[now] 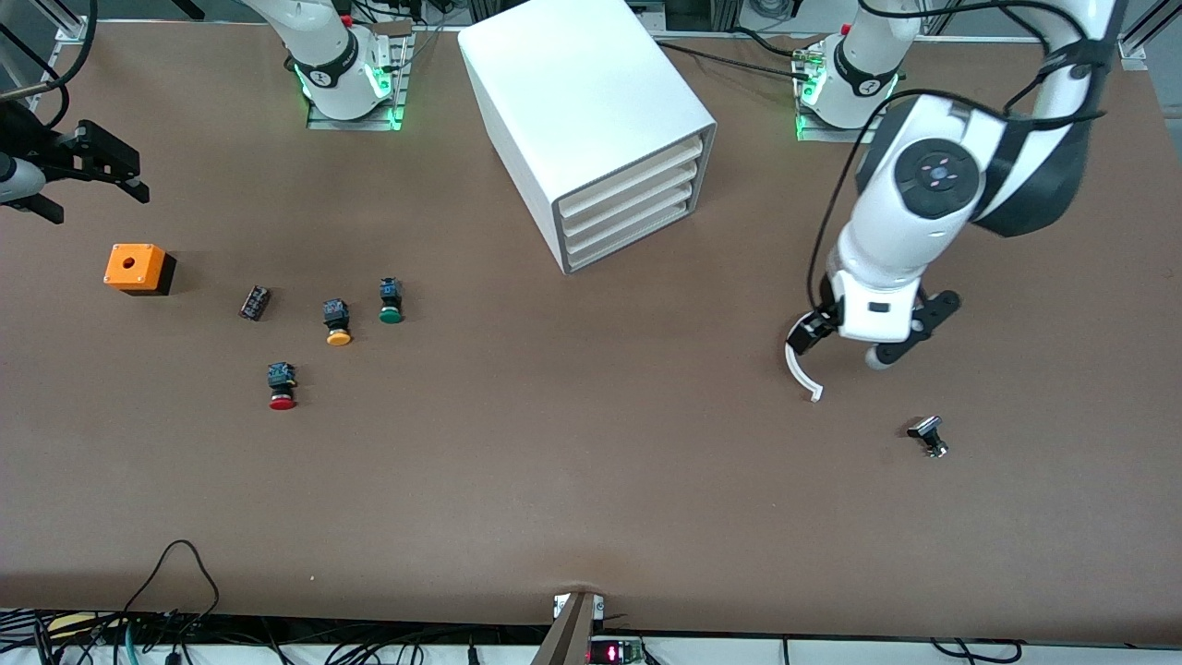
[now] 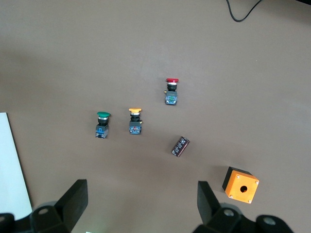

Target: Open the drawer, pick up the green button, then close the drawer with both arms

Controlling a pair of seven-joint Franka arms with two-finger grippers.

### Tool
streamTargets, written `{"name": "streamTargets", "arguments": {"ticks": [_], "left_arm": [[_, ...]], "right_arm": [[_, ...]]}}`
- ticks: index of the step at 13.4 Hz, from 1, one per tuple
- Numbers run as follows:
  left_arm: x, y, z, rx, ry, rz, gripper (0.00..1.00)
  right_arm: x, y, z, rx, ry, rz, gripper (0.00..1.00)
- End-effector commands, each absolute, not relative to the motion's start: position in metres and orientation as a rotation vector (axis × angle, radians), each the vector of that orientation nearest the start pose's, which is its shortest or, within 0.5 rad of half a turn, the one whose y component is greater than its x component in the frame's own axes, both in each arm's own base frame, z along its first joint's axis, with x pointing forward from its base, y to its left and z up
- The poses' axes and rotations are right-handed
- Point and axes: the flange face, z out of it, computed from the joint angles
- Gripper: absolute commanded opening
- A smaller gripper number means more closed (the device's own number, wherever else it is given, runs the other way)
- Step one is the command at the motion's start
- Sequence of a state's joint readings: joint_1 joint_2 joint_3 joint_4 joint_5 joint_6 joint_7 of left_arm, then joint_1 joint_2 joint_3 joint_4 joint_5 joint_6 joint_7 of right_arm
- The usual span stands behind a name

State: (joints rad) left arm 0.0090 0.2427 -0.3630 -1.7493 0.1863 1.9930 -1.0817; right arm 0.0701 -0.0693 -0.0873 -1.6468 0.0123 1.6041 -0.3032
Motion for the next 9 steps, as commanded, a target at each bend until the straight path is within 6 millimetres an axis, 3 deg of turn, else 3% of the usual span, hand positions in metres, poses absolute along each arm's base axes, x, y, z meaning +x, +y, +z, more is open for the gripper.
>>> {"name": "streamTargets", "arguments": {"ticks": [1,6,9], "left_arm": [[0.595,-0.167,0.463,-2.927,-0.898,-0.124,0.99],[0.587,-0.095,0.511,-3.017,-0.669,-0.046,0.99],[0.587,-0.056,0.556,-3.063,-0.314,0.042,1.00]], "right_arm": [[0.540,-0.008,0.635,-3.095,-0.423,-0.062,1.00],[0.539,-0.009,0.635,-3.096,-0.420,-0.059,1.00],[0.539,-0.009,0.635,-3.096,-0.420,-0.052,1.00]]}}
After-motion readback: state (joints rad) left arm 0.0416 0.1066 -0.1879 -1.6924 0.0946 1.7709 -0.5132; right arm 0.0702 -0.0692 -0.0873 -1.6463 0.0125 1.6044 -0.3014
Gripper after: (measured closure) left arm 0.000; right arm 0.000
